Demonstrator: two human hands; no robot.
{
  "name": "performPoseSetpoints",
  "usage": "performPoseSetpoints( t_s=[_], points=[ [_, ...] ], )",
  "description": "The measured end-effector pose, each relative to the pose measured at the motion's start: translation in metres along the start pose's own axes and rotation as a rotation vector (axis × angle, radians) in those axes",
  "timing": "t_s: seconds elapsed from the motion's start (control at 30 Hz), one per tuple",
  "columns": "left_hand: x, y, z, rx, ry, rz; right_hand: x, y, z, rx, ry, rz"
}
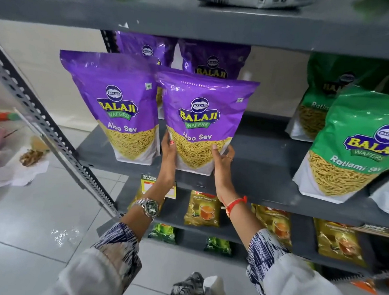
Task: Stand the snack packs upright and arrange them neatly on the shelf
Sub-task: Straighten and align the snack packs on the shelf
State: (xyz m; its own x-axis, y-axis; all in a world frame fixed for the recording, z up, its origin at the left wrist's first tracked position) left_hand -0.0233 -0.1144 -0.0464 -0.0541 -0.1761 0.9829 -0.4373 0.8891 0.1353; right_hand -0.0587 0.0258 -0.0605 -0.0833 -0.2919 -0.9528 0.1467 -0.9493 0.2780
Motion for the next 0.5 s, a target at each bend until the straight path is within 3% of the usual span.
performPoseSetpoints(
  t_s=[0.23,0.37,0.5],
  points=[
    [-0.009,0.0,-0.013,0.095,0.057,0.078,-0.009,-0.01,-0.015,0.044,0.01,-0.038],
    [-0.009,0.011,-0.037,0.109,0.181,0.189,-0.023,-0.035,-0.037,0.052,-0.071,-0.249],
    [-0.007,0.036,-0.068,0.192,0.313,0.464,-0.046,-0.072,-0.063,0.066,-0.237,-0.55]
  ],
)
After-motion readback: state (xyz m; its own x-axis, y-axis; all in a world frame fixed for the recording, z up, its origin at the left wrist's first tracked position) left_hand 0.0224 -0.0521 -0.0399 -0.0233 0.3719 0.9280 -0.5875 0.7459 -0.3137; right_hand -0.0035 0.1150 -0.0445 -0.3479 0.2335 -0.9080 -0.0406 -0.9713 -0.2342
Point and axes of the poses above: each hand's wrist, its own z-axis towards the middle knuckle, its own y-axis out of the palm, x = y × z, the point moved 5 cm from there along z, towards the middle knuckle, and after that the axes turned 10 degrees about -y, right-handed, at the moved point
